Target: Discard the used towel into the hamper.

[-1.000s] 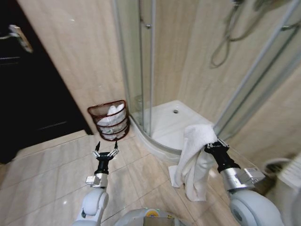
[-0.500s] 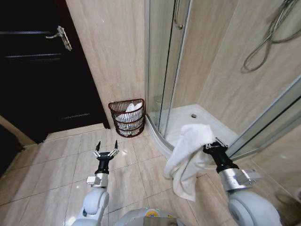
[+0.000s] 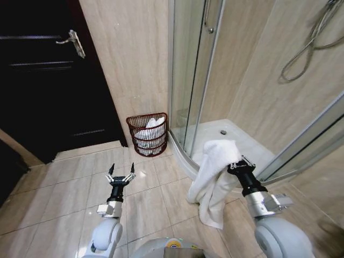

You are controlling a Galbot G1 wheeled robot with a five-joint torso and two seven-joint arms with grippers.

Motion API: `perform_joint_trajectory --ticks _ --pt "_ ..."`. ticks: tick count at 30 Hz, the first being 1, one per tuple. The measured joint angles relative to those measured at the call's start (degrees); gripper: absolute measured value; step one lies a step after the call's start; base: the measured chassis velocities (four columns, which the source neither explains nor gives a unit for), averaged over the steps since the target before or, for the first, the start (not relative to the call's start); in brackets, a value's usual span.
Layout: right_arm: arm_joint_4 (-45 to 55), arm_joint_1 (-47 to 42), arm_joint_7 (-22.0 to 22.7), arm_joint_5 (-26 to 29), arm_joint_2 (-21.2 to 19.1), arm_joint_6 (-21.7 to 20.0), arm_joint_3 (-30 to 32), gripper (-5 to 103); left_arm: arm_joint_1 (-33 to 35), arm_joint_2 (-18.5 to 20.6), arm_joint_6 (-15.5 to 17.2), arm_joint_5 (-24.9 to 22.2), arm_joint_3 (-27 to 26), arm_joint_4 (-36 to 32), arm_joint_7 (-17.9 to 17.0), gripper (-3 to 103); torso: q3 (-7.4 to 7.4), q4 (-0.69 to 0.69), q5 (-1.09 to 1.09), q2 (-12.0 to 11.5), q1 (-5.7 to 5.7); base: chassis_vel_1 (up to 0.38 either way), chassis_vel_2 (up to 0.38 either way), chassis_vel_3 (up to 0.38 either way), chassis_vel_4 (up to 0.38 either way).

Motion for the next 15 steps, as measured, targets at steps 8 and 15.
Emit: perform_joint_trajectory --ticks 8,15 --pt "0.0 -0.18 -0.19 -0.25 0.05 0.09 -0.09 8 0.2 -0.52 -0.45 0.33 0.08 -0.09 -0.02 100 0.0 0.0 0.01 0.0 0.0 0.081 0.081 -0.092 -0.091" --pt "0.0 -0.4 -0.21 -0.17 -0.16 0.27 0.09 8 0.7 -1.33 -1.06 1.12 0.34 -0.12 -0.02 100 0.0 0.0 0.02 0.0 0.0 0.106 0.102 -0.092 -0.099"
